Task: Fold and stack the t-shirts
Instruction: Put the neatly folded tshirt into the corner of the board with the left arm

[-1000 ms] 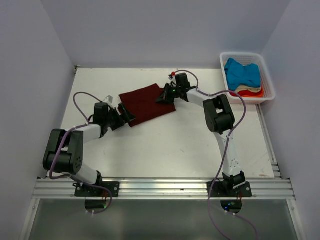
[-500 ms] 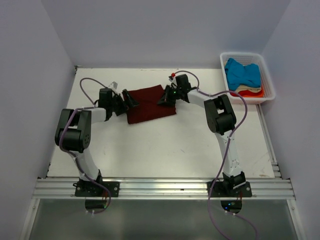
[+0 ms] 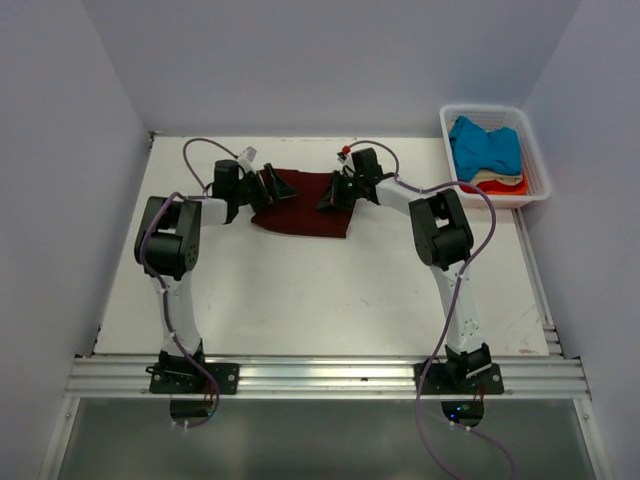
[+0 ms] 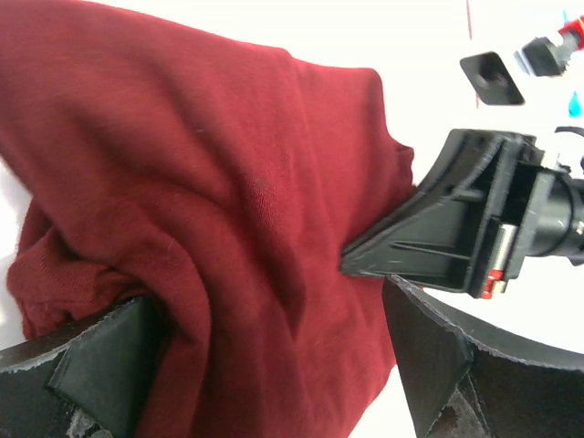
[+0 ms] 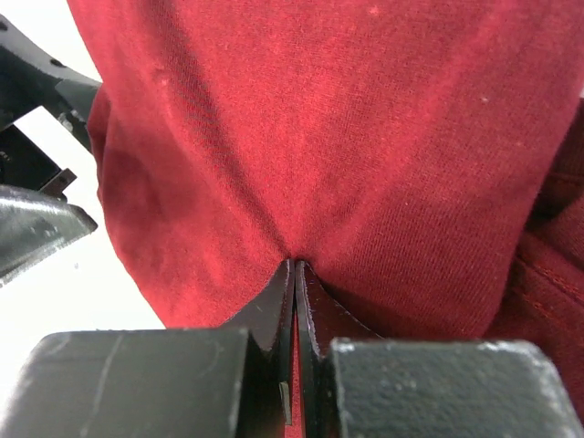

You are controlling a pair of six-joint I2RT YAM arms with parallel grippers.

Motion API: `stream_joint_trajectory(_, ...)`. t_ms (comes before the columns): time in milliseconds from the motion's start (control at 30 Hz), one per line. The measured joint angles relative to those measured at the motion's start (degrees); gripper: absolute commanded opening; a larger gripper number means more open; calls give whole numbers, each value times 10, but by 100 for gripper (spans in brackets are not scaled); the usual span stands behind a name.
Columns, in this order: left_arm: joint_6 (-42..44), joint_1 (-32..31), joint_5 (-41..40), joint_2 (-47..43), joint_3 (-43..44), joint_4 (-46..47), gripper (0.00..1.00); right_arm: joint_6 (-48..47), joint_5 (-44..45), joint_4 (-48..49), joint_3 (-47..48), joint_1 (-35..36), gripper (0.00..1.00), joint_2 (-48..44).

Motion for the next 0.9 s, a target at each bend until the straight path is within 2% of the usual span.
stream_joint_trajectory(100, 0, -16, 25, 20, 22, 7, 97, -2, 0, -1, 0, 0, 0, 0)
stream_joint_trajectory(167, 0, -27, 35, 26, 28, 12, 86, -3, 0, -2, 1, 0, 0, 0)
stream_joint_trajectory(233, 1, -39, 45, 32, 28, 15, 67, -4, 0, -3, 1, 0, 0, 0)
stream_joint_trajectory(267, 1, -43, 49, 36, 28, 15, 52, -5, 0, -4, 1, 0, 0, -1)
stream_joint_trajectory(333, 4, -47, 59, 45, 27, 12, 43, -9, 0, -10, 1, 0, 0, -2)
stream_joint_trajectory(367, 2, -47, 68, 51, 27, 13, 32, -10, 0, -13, 1, -1, 0, -3)
stream_joint_trajectory(400, 2, -47, 72, 55, 27, 14, 27, -11, 0, -14, 1, -1, 0, -3)
stream_joint_trajectory(467, -1, -47, 75, 57, 25, 12, 0, -13, 0, -14, 0, -1, 0, -4)
stream_joint_trajectory(767, -17, -46, 79, 43, -20, 56, 0, -25, -2, -16, -20, -1, 0, -19)
stream_joint_trajectory(833, -31, -46, 73, 24, -55, 76, 0, -30, -8, -15, -40, -1, 20, -33)
stream_joint_trajectory(867, -40, -46, 71, 14, -73, 86, 0, -32, -15, -16, -52, 0, 39, -41)
stream_joint_trajectory(900, -49, -46, 66, 2, -96, 98, 0, -33, -22, -16, -61, 0, 45, -48)
